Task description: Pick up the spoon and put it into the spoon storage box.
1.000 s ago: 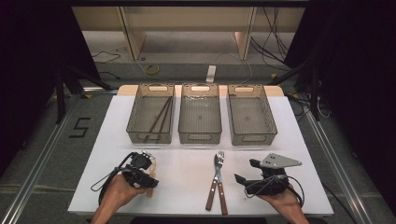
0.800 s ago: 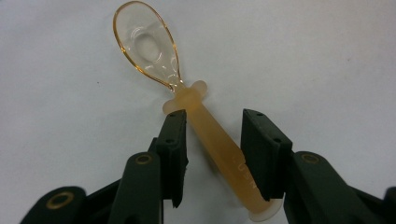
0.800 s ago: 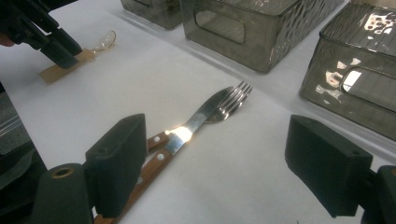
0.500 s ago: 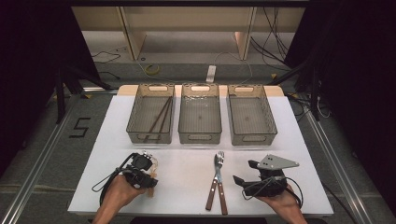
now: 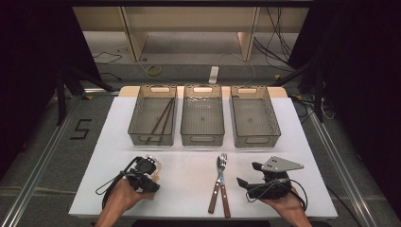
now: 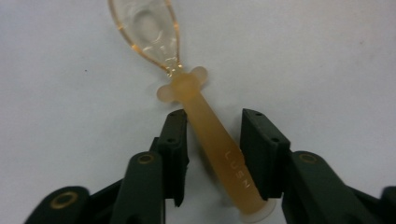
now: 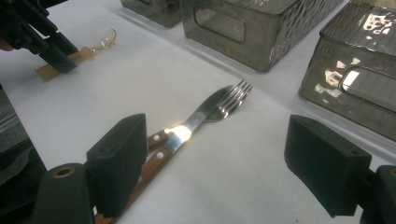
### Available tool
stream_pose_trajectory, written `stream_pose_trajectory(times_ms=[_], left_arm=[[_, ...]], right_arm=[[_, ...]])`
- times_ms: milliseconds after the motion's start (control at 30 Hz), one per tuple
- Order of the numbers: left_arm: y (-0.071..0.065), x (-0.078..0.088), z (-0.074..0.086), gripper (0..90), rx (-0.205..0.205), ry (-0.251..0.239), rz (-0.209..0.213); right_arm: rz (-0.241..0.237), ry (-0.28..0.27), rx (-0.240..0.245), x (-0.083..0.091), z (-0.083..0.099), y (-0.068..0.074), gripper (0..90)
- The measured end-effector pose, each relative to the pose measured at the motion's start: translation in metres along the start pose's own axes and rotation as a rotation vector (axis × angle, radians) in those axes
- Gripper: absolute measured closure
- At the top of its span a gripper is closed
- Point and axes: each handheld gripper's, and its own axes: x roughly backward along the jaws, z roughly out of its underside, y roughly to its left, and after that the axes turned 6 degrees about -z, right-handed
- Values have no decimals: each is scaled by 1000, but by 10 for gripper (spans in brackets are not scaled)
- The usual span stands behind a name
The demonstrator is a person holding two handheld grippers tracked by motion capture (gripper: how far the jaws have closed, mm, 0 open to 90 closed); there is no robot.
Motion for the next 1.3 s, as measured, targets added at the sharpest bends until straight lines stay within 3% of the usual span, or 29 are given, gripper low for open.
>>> stream_pose_trajectory(times_ms=[167, 500, 567, 833, 1300], left_arm=[[1, 1, 0, 743, -8, 3, -4], [3, 1, 0, 764, -13, -8, 18], [4, 2, 0, 764, -5, -25, 43], [6, 8, -1, 765, -8, -74, 54], [11, 19, -6, 764, 22, -191, 164]], right_arm=[[0, 0, 1, 0, 0, 0, 223], [-1, -1, 4, 0, 0, 0, 223], [-1, -2, 3, 0, 0, 0, 223], [0, -2, 2, 1, 0, 0, 223], [1, 2, -5, 0, 0, 0, 223]])
